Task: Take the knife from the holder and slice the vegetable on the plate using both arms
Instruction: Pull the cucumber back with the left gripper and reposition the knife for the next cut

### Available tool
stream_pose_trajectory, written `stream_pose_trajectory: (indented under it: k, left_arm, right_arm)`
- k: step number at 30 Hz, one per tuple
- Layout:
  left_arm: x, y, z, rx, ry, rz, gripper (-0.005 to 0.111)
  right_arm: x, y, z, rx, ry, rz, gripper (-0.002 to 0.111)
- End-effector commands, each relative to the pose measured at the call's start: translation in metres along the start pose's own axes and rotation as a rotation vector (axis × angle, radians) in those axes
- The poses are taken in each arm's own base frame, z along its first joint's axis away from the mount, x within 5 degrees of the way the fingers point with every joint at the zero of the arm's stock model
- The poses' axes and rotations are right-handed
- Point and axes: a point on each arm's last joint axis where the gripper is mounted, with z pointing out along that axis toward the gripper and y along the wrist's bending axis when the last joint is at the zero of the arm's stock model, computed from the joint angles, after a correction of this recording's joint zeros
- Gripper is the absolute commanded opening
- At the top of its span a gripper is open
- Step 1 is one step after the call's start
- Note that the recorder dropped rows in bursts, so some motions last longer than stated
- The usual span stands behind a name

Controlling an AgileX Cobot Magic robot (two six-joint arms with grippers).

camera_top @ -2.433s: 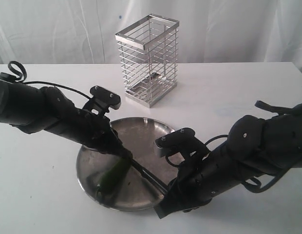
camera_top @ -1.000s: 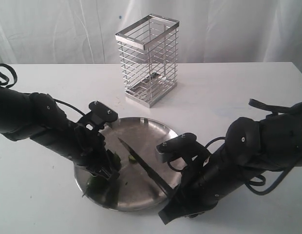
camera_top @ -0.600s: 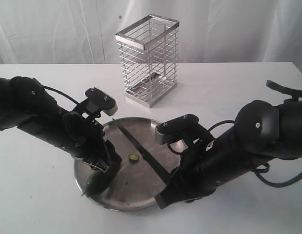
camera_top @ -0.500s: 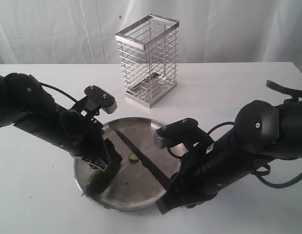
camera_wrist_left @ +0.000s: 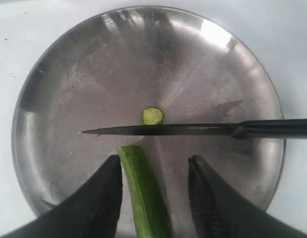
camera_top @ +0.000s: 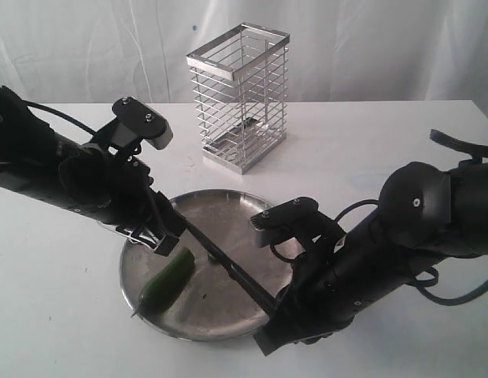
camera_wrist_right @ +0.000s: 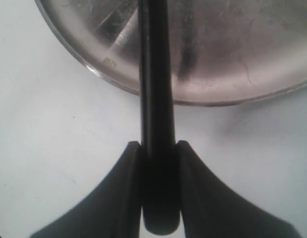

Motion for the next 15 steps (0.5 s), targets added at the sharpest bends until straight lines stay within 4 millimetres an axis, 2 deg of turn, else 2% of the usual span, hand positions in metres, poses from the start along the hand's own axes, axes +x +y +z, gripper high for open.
stream_pose_trajectory:
  k: [1, 4, 15]
  left_arm:
    - [0.001, 0.0, -0.002, 0.002, 0.002, -0.016, 0.047]
    - [0.002, 0.0, -0.002, 0.003, 0.004, -0.022, 0.047]
    - [0.003, -0.002, -0.002, 0.016, 0.016, -0.034, 0.047]
  right_arm:
    - [-0.003, 0.007, -0.002, -0.006, 0.002, -0.068, 0.0]
    - [-0.007, 0.011, 0.002, -0.006, 0.011, -0.1, 0.0]
    - [-0.019, 0.004, 0.019, 0.009, 0.033, -0.098, 0.0]
